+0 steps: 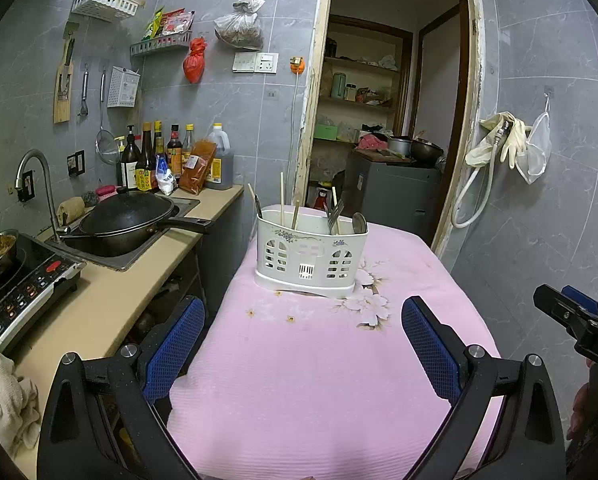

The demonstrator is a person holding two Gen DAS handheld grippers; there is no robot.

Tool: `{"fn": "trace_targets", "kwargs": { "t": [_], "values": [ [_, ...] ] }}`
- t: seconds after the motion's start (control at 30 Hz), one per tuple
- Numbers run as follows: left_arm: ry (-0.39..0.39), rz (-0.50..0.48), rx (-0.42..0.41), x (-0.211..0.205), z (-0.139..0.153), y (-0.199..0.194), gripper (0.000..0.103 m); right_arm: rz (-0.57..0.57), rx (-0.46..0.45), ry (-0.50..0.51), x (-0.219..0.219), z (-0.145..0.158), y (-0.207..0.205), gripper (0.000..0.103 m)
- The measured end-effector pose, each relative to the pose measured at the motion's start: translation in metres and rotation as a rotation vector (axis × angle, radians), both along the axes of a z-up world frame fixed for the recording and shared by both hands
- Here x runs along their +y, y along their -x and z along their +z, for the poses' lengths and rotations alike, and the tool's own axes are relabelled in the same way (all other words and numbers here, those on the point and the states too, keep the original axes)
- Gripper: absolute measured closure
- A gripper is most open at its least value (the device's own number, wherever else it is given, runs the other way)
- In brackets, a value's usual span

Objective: Organize utensils

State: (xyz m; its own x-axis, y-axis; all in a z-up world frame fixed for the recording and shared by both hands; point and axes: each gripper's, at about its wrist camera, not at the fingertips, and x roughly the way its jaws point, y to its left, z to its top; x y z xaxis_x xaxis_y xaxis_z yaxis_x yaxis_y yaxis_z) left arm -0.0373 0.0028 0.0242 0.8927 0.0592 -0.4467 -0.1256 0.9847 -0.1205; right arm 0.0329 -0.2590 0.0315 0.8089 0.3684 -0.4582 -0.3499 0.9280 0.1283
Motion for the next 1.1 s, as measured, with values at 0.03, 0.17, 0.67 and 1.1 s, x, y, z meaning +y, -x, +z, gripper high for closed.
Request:
{"fn": "trace_targets", "kwargs": {
  "t": [0.03,0.17,0.67,1.1],
  "values": [
    [0.0,0.0,0.001,0.0002,0.0002,0.0004,0.006,0.0,0.001,0.0,-0.0001,-0.0006,-0.0001,0.0],
    [0.0,-0.002,0.004,0.0012,0.0005,0.0002,0.006,-0.001,0.003,0.0,-0.0006,-0.001,0.0003,0.0],
    [0.002,-0.003,0.005,0.0022,0.0004,-0.0008,0.006,-0.001,0.004,0.0,-0.0024,-0.001,-0.0006,0.0],
    [0.003,-0.002,0.004,0.0023,0.0001,-0.0015,0.006,0.0,0.007,0.0,-0.0027,-0.0023,-0.0024,0.0]
  ]
}}
